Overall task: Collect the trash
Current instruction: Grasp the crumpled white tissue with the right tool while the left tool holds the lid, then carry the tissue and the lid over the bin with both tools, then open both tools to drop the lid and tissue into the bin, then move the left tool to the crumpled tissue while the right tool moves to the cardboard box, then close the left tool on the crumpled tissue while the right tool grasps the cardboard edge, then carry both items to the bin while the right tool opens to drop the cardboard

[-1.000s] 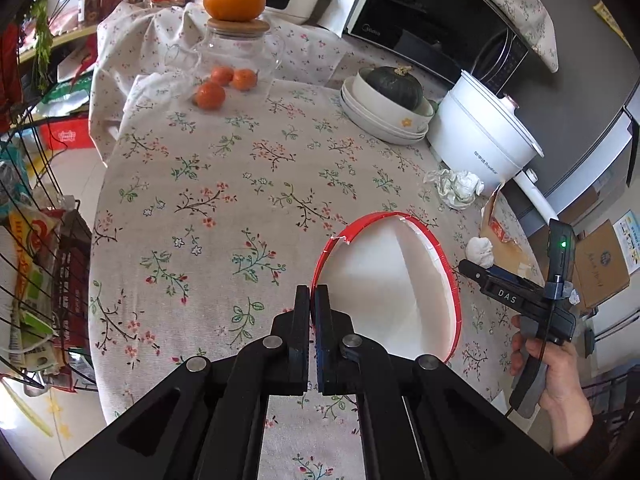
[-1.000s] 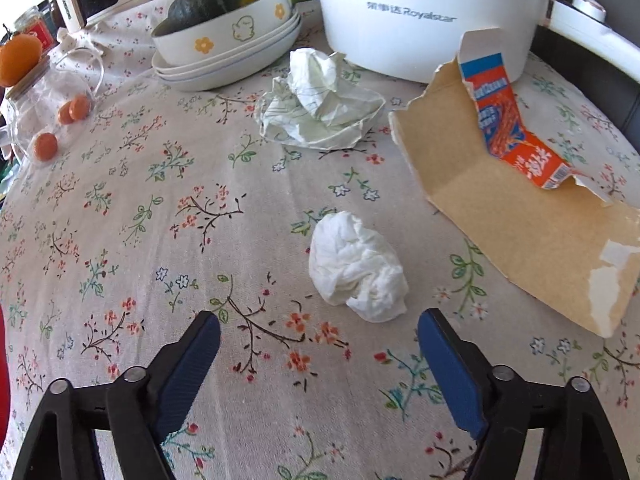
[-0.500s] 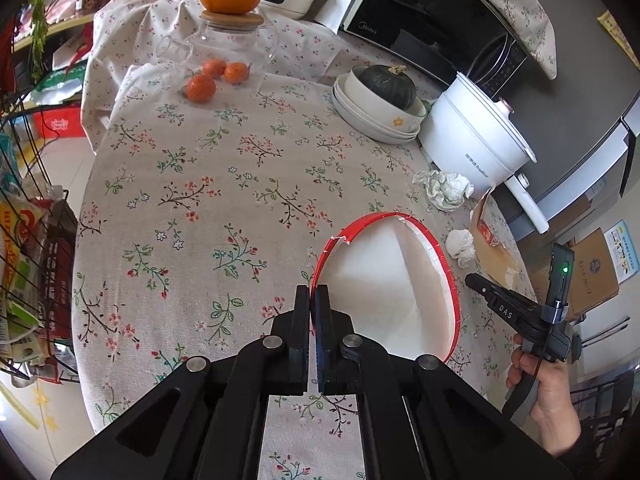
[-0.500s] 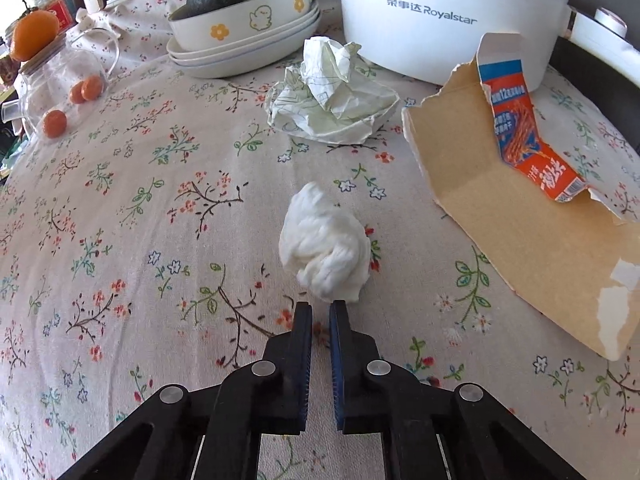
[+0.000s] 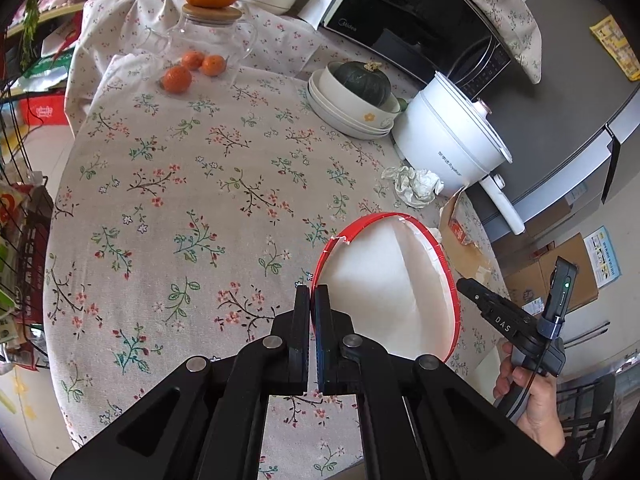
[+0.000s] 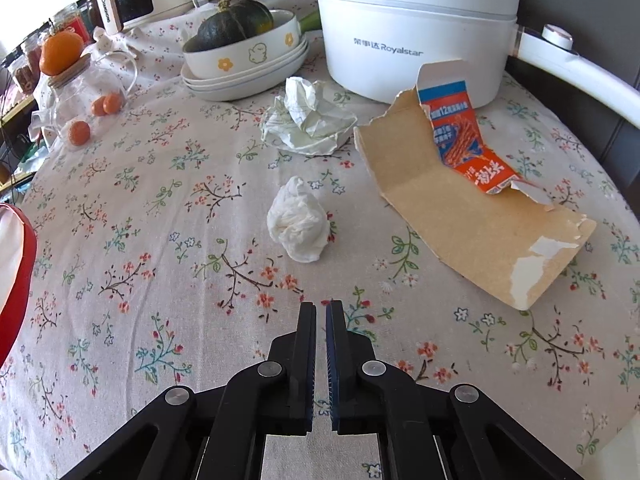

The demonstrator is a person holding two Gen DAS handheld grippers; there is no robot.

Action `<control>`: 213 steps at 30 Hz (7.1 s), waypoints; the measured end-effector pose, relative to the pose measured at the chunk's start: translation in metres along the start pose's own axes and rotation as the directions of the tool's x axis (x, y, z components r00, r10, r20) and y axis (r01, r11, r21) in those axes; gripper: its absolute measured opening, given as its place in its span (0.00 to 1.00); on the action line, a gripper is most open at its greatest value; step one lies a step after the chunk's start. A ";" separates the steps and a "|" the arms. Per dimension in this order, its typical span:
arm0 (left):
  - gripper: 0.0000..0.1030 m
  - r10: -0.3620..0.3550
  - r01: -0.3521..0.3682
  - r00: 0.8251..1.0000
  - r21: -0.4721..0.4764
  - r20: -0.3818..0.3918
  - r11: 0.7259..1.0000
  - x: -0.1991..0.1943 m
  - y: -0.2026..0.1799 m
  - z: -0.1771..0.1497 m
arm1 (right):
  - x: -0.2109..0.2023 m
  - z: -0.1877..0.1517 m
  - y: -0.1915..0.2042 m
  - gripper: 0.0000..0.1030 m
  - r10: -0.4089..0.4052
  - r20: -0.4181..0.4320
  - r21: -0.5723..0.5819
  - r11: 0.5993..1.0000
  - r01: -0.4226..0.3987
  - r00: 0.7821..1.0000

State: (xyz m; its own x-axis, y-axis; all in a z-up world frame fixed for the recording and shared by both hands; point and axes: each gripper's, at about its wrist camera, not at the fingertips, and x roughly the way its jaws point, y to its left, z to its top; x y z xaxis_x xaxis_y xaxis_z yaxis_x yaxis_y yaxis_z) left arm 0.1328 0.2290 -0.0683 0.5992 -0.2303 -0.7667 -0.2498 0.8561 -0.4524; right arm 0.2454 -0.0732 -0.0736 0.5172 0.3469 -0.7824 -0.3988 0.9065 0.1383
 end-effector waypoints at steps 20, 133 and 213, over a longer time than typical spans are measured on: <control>0.01 0.051 -0.048 0.998 -0.065 0.041 0.997 -0.005 0.022 0.024 | 0.084 0.041 0.020 0.30 -0.048 -0.056 -0.047 0.998 0.045 0.997; 1.00 0.141 -0.135 0.990 0.429 0.018 0.893 0.057 -0.159 -0.071 | -0.127 -0.093 -0.138 0.75 -0.130 -0.147 0.327 0.929 0.172 0.981; 0.23 -0.034 0.021 0.999 0.378 0.025 0.926 0.025 -0.157 -0.075 | -0.168 -0.099 -0.126 0.02 0.013 0.140 0.333 0.941 -0.059 0.990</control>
State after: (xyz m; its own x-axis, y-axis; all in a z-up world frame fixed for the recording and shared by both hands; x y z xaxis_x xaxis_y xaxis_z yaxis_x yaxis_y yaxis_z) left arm 0.1300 0.0540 -0.0505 0.6264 -0.2471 -0.7393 0.0691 0.9623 -0.2631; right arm 0.1333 -0.2694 -0.0196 0.6127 0.3885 -0.6882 -0.1540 0.9128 0.3782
